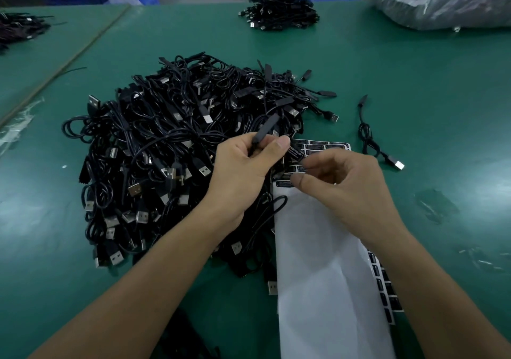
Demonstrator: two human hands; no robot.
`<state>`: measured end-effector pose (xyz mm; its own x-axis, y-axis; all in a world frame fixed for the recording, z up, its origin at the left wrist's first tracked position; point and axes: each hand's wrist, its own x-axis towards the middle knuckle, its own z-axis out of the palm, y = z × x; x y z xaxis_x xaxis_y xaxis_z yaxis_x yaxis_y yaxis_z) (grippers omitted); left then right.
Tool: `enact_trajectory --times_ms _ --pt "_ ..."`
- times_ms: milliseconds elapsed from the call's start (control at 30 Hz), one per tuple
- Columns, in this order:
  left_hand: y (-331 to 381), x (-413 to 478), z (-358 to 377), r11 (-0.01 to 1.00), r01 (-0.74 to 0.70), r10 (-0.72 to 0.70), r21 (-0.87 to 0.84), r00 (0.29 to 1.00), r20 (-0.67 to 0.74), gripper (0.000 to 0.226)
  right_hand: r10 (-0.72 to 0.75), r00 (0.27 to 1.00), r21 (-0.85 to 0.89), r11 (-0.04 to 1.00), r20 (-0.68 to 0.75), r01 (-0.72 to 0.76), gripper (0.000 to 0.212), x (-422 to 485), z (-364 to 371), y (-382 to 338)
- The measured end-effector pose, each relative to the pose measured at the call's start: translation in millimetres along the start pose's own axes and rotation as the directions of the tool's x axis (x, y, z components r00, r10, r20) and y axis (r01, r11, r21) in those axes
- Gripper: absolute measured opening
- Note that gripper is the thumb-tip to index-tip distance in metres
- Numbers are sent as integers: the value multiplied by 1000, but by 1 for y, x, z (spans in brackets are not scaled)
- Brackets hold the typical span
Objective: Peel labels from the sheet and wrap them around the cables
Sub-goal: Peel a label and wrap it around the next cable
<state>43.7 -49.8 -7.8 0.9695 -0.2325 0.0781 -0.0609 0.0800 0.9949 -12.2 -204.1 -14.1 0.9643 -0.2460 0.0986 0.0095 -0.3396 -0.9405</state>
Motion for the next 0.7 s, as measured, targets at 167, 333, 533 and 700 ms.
enact_trajectory --times_ms 167,333,533,700 --pt "7 -3 -1 995 55 -52 -79 998 32 14 61 996 170 983 58 -70 8 -2 6 -6" --pt "10 -3 -2 991 117 -114 -67 992 48 12 216 973 425 875 81 -230 4 -4 13 -11" --pt "12 -2 -4 987 140 -138 -75 990 27 13 338 933 597 726 123 -341 38 -3 17 -16" --pt "12 -3 -3 991 119 -117 -56 992 51 10 311 939 627 705 145 -331 23 -3 15 -18"
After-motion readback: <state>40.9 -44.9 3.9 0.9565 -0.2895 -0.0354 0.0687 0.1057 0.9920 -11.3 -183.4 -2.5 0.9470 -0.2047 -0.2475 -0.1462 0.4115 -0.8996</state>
